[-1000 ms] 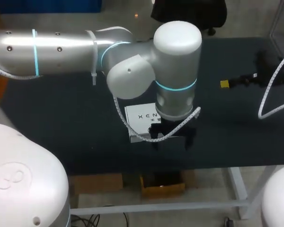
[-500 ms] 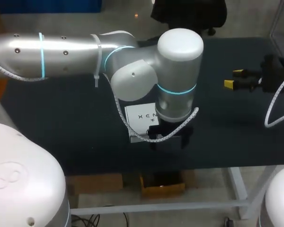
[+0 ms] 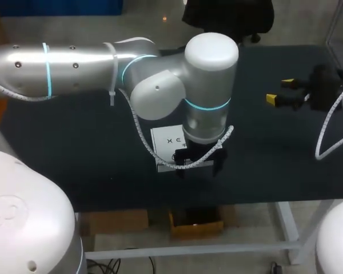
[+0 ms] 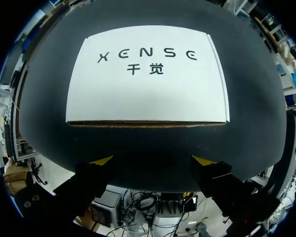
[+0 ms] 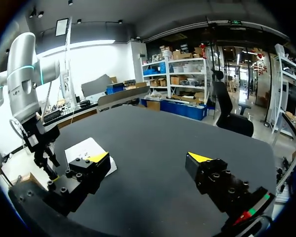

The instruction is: Assemble the packaging by folding the flat box into shape, placing the metal phone stand inside, and closing the box properly

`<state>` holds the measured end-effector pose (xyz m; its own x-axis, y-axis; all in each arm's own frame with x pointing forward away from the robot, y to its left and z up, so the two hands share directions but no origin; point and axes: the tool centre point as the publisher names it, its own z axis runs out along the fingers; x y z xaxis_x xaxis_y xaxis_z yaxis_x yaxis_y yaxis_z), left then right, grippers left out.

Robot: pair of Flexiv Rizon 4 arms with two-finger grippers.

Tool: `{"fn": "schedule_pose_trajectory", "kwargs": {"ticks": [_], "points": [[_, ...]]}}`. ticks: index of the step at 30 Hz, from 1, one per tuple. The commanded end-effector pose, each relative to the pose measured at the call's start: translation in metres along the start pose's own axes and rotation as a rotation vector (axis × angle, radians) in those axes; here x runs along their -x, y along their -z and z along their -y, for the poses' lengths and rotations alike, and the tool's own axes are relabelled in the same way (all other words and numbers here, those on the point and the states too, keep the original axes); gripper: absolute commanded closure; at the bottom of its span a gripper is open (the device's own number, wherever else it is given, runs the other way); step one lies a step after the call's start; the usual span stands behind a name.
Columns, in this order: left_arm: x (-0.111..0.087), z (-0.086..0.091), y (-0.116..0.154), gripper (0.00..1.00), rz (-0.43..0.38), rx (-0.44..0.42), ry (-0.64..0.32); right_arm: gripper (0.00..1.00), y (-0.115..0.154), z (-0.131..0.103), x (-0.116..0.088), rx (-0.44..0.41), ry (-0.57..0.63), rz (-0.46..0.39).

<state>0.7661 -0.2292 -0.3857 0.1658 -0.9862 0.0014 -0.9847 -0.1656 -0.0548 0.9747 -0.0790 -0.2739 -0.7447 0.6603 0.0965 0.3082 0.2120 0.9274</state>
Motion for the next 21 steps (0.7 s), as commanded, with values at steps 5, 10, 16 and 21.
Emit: {"fn": "schedule_pose_trajectory", "kwargs": {"ticks": [5,10,16,21], "points": [[0.002,0.005,-0.005,0.00,0.007,-0.005,0.027,0.00,0.003,-0.001,0.001,0.019,-0.019,0.076],[0.004,0.012,-0.007,0.00,0.012,-0.010,0.056,0.00,0.002,0.000,0.007,0.026,-0.038,0.081],[0.006,0.025,-0.011,0.00,0.015,-0.004,0.071,0.00,0.002,0.001,0.008,0.027,-0.042,0.082],[0.007,0.035,-0.015,0.00,0.007,0.001,0.079,0.00,0.002,0.001,0.008,0.027,-0.042,0.082]]}}
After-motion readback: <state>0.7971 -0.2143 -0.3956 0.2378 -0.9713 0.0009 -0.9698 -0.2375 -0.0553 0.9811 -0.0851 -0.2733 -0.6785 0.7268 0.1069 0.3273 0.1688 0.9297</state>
